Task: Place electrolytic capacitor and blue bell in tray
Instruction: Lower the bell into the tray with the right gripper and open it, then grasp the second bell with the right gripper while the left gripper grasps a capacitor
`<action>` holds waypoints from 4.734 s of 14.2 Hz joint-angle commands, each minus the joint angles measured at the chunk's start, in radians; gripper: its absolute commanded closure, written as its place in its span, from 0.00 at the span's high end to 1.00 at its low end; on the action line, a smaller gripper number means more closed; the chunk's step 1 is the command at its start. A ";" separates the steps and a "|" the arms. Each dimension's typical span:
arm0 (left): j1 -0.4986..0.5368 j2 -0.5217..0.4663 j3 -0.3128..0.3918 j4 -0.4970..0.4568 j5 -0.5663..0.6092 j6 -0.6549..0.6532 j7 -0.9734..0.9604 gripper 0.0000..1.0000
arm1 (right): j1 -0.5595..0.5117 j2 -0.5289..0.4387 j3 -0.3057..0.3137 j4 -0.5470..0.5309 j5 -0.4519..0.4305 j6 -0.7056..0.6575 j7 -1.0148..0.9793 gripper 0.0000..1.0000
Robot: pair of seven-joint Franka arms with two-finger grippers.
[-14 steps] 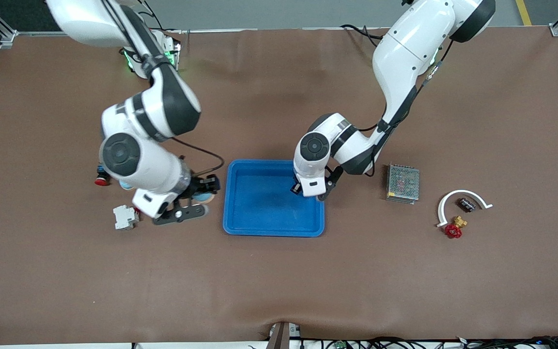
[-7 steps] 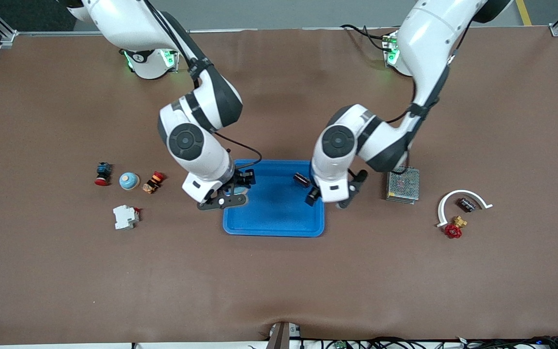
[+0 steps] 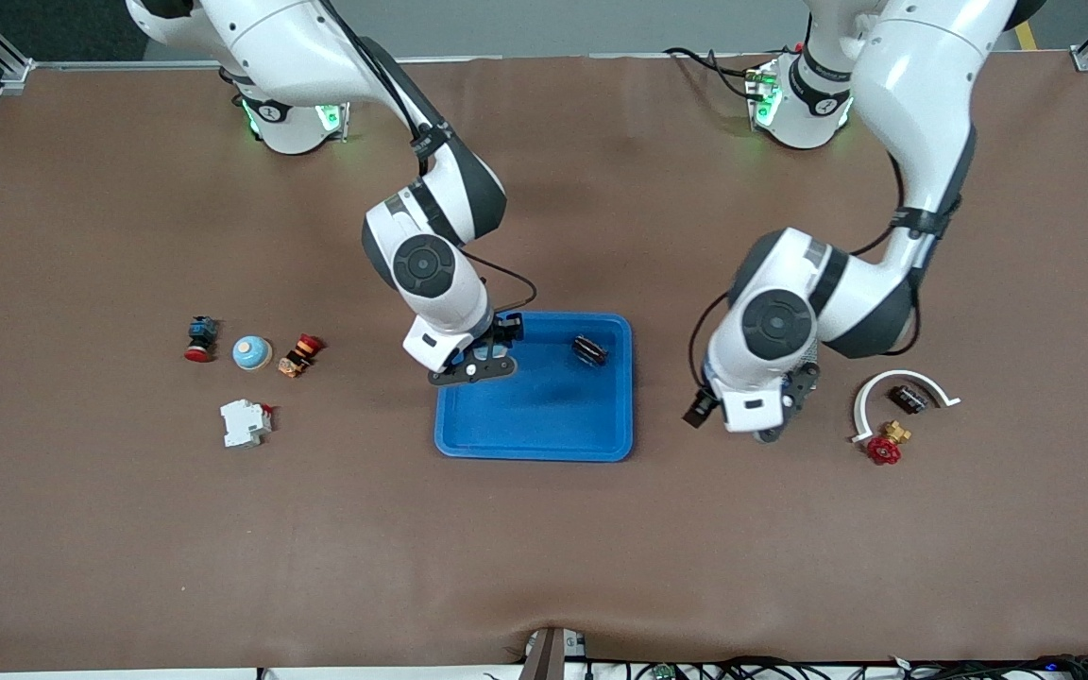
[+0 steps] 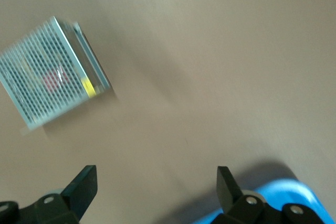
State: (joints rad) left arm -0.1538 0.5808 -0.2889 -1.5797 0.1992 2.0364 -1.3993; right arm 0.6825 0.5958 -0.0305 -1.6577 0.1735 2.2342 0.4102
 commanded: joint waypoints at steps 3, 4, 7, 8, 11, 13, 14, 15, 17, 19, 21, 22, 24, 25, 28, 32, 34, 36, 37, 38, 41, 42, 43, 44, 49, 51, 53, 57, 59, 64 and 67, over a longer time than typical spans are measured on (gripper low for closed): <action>0.169 -0.071 -0.009 -0.083 0.020 -0.010 0.192 1.00 | 0.022 0.010 -0.015 -0.100 -0.005 0.142 0.016 0.41; 0.198 -0.075 -0.009 -0.086 0.020 -0.010 0.242 1.00 | 0.022 0.019 -0.015 -0.106 -0.005 0.159 0.016 0.41; 0.289 -0.073 -0.007 -0.088 0.020 -0.010 0.408 1.00 | 0.022 0.039 -0.015 -0.108 -0.006 0.189 0.016 0.41; 0.321 -0.073 -0.007 -0.091 0.022 -0.010 0.468 1.00 | 0.022 0.050 -0.015 -0.108 -0.008 0.205 0.016 0.41; 0.391 -0.073 -0.007 -0.091 0.025 -0.010 0.594 1.00 | 0.028 0.065 -0.015 -0.125 -0.009 0.257 0.016 0.41; 0.421 -0.065 -0.007 -0.091 0.035 -0.007 0.640 1.00 | 0.031 0.068 -0.015 -0.131 -0.009 0.265 0.016 0.42; 0.430 -0.059 -0.007 -0.091 0.049 0.002 0.654 1.00 | 0.031 0.068 -0.015 -0.131 -0.011 0.265 0.016 0.43; 0.444 -0.041 -0.009 -0.088 0.071 0.007 0.663 1.00 | 0.031 0.068 -0.015 -0.131 -0.011 0.263 0.016 0.45; 0.465 -0.032 -0.009 -0.094 0.112 0.027 0.692 1.00 | 0.031 0.068 -0.015 -0.131 -0.011 0.263 0.016 0.68; 0.494 -0.032 -0.010 -0.108 0.114 0.030 0.744 1.00 | 0.032 0.068 -0.015 -0.129 -0.011 0.262 0.015 1.00; 0.514 -0.032 -0.009 -0.123 0.114 0.033 0.802 1.00 | 0.043 0.061 -0.014 -0.125 -0.011 0.248 0.015 1.00; 0.531 -0.032 -0.010 -0.137 0.114 0.042 0.813 1.00 | 0.048 0.053 -0.014 -0.123 -0.009 0.243 0.016 1.00; 0.545 -0.036 -0.010 -0.187 0.114 0.086 0.845 0.99 | 0.052 0.009 -0.014 -0.119 -0.009 0.216 0.018 1.00; 0.560 -0.036 -0.010 -0.204 0.114 0.108 0.847 0.94 | 0.051 -0.013 -0.014 -0.107 -0.009 0.172 0.018 1.00; 0.573 -0.032 -0.012 -0.270 0.114 0.197 0.849 0.80 | 0.028 -0.114 -0.017 -0.077 -0.011 -0.048 0.009 1.00; 0.586 -0.016 -0.012 -0.299 0.114 0.254 0.849 0.80 | -0.037 -0.247 -0.017 -0.080 -0.070 -0.255 -0.089 1.00; 0.586 -0.010 -0.013 -0.298 0.112 0.266 0.847 0.80 | -0.084 -0.303 -0.017 -0.080 -0.126 -0.339 -0.192 1.00; 0.585 0.004 -0.013 -0.298 0.112 0.286 0.847 0.79 | -0.147 -0.346 -0.017 -0.083 -0.160 -0.401 -0.351 1.00; 0.585 0.007 -0.015 -0.298 0.112 0.289 0.847 0.78 | -0.191 -0.361 -0.017 -0.085 -0.161 -0.418 -0.451 1.00; 0.580 0.013 -0.015 -0.296 0.112 0.295 0.849 0.76 | -0.240 -0.373 -0.017 -0.086 -0.161 -0.426 -0.572 1.00; 0.569 0.014 -0.016 -0.293 0.112 0.295 0.849 0.69 | -0.384 -0.376 -0.015 -0.090 -0.161 -0.432 -0.865 1.00; 0.569 0.019 -0.015 -0.293 0.114 0.297 0.853 0.68 | -0.426 -0.372 -0.017 -0.093 -0.161 -0.429 -0.952 1.00; 0.571 0.019 -0.015 -0.293 0.115 0.297 0.859 0.67 | -0.461 -0.369 -0.017 -0.093 -0.161 -0.421 -1.037 1.00; 0.573 0.021 -0.015 -0.295 0.115 0.297 0.868 0.65 | -0.490 -0.367 -0.017 -0.093 -0.161 -0.415 -1.104 1.00; 0.579 0.033 -0.015 -0.293 0.129 0.297 0.884 0.47 | -0.603 -0.367 -0.017 -0.264 -0.161 -0.201 -1.347 1.00; 0.579 0.037 -0.015 -0.293 0.129 0.297 0.884 0.25 | -0.638 -0.367 -0.015 -0.339 -0.161 -0.109 -1.406 1.00; 0.577 0.028 -0.018 -0.290 0.129 0.292 0.881 0.00 | -0.643 -0.367 -0.015 -0.416 -0.161 -0.035 -1.407 1.00; 0.571 -0.027 -0.062 -0.243 0.128 0.227 0.873 0.00 | -0.646 -0.366 -0.015 -0.552 -0.160 0.160 -1.409 1.00; 0.576 -0.035 -0.091 -0.201 0.124 0.164 0.882 0.00 | -0.646 -0.358 -0.015 -0.591 -0.160 0.226 -1.409 1.00; 0.557 -0.033 -0.177 -0.115 0.115 0.154 0.849 0.00 | -0.650 -0.340 -0.015 -0.645 -0.160 0.301 -1.410 1.00; 0.554 -0.035 -0.245 -0.109 0.123 0.154 0.792 0.00 | -0.659 -0.334 -0.015 -0.663 -0.160 0.324 -1.412 1.00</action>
State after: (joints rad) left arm 0.4025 0.5509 -0.4955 -1.7033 0.3037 2.2125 -0.5723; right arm 0.0534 0.2708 -0.0608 -2.2931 0.0228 2.5310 -0.9891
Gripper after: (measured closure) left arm 0.661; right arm 0.000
